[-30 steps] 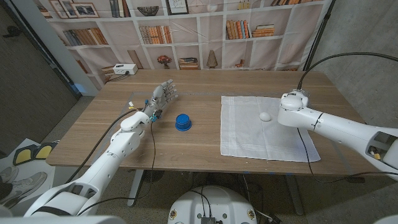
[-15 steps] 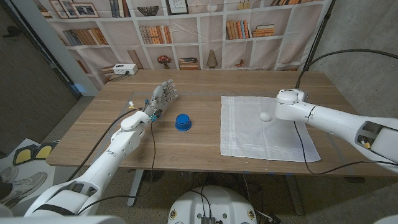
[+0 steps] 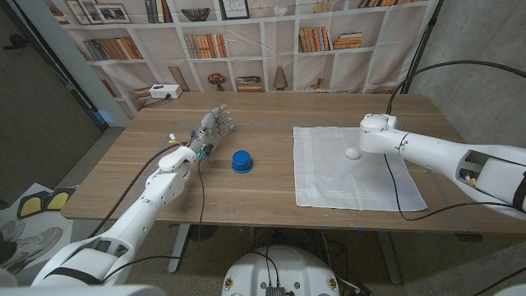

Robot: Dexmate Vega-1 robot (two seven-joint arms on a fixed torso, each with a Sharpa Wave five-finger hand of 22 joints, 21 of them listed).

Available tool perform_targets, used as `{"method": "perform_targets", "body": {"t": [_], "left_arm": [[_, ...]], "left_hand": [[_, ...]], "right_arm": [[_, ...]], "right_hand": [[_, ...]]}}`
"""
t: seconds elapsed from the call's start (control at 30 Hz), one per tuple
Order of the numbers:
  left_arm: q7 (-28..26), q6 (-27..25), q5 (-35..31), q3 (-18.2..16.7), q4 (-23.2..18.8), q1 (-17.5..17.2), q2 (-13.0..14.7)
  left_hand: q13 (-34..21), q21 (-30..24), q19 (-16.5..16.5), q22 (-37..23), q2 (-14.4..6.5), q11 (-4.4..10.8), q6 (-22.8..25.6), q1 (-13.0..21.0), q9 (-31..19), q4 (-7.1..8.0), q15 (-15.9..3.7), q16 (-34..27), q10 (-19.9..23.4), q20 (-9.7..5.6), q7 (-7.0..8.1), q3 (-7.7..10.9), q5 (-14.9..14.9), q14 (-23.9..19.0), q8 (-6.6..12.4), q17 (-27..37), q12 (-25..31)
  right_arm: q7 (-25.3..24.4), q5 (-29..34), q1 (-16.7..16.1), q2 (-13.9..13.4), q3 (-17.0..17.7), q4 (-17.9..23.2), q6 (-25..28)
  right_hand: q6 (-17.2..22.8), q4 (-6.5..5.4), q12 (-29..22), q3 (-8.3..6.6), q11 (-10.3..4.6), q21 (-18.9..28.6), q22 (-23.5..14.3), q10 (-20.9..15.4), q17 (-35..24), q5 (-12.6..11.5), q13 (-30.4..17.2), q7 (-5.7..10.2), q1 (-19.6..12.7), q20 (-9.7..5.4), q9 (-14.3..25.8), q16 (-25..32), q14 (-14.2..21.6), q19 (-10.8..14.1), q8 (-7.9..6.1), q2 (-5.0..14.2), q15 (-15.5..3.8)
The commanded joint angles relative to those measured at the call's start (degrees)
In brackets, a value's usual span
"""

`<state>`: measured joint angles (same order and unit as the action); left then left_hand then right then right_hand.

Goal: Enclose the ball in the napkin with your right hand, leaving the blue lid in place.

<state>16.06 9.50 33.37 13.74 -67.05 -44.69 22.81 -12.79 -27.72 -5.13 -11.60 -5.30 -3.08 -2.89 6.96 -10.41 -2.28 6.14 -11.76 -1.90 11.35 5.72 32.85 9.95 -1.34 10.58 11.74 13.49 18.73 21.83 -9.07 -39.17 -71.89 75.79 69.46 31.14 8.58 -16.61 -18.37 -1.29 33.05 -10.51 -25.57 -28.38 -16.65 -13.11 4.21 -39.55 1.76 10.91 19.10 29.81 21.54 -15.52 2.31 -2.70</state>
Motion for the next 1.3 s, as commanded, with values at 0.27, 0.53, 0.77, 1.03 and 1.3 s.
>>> {"method": "perform_targets", "body": {"t": [0.27, 0.53, 0.77, 1.03, 1.3], "left_arm": [[2.01, 1.06, 0.06, 0.33, 3.88, 2.28, -0.80], [2.24, 1.19, 0.05, 0.38, 4.68, 2.87, -1.01], [3.09, 1.33, 0.01, 0.66, 5.77, 3.57, -1.20], [4.17, 0.99, 0.03, 1.11, 5.84, 4.25, -1.29], [5.15, 0.89, 0.16, 1.37, 5.92, 4.42, -1.29]], "left_hand": [[-0.15, 0.16, 0.22, -0.17, -0.05, -0.15, -0.27, -0.57, 0.06, -0.08, 0.19, -0.27, -0.52, 0.37, 0.37, 0.38, -0.06, -0.50, 0.20, -0.08, -0.08], [-0.15, 0.20, 0.22, -0.17, -0.04, -0.21, -0.30, -0.59, 0.06, -0.09, 0.20, -0.27, -0.48, 0.36, 0.35, 0.40, -0.06, -0.50, 0.20, -0.08, -0.06], [-0.15, 0.23, 0.22, -0.17, -0.03, -0.22, -0.32, -0.61, 0.06, -0.10, 0.20, -0.25, -0.47, 0.36, 0.34, 0.42, -0.07, -0.49, 0.19, -0.08, -0.06], [-0.15, 0.25, 0.27, -0.18, -0.03, -0.14, -0.28, -0.63, 0.06, -0.12, 0.26, -0.25, -0.41, 0.37, 0.31, 0.44, -0.07, -0.51, 0.22, -0.08, -0.03], [-0.15, 0.28, 0.26, -0.18, -0.06, -0.20, -0.29, -0.65, 0.05, -0.12, 0.29, -0.26, -0.46, 0.39, 0.34, 0.48, -0.06, -0.56, 0.22, -0.07, -0.05]], "right_arm": [[-12.71, 3.41, -7.09, -0.23, 5.35, 2.51, -3.47], [-19.41, 5.53, -11.47, -0.87, 9.61, 5.72, -4.29], [-26.28, 7.14, -17.12, -3.15, 15.14, 13.69, -4.48], [-27.61, 10.26, -20.13, -6.19, 16.49, 22.14, -2.87], [-25.14, 12.56, -22.21, -8.91, 16.32, 29.72, -0.33]], "right_hand": [[21.23, 1.18, -12.12, 1.41, -1.96, 2.85, -0.84, -20.72, -13.22, -1.29, -6.62, 0.24, -20.79, -2.01, 4.98, 17.87, 16.83, 5.85, -10.16, 1.70, -9.67], [23.43, 0.27, -17.88, 5.22, -2.51, 5.15, -1.21, -24.08, -16.31, 0.16, -12.68, -0.59, -25.70, -2.57, 12.26, 22.49, 20.54, 7.21, -18.10, 2.92, -9.74], [23.08, 0.15, -18.75, 6.02, -2.59, 5.77, -1.22, -24.01, -16.35, 0.34, -13.94, -0.89, -26.49, -2.66, 14.06, 23.09, 21.09, 7.68, -19.79, 3.33, -9.65], [22.99, 0.09, -19.25, 6.30, -2.74, 6.09, -1.19, -23.90, -16.63, 0.31, -14.72, -0.90, -26.93, -2.69, 15.10, 23.09, 21.14, 7.71, -20.88, 3.53, -9.64], [23.36, -0.06, -19.78, 6.45, -2.50, 6.40, -1.13, -24.07, -16.90, 0.22, -15.40, -0.94, -27.06, -2.76, 15.87, 22.76, 21.18, 7.78, -21.92, 3.63, -9.67]]}}
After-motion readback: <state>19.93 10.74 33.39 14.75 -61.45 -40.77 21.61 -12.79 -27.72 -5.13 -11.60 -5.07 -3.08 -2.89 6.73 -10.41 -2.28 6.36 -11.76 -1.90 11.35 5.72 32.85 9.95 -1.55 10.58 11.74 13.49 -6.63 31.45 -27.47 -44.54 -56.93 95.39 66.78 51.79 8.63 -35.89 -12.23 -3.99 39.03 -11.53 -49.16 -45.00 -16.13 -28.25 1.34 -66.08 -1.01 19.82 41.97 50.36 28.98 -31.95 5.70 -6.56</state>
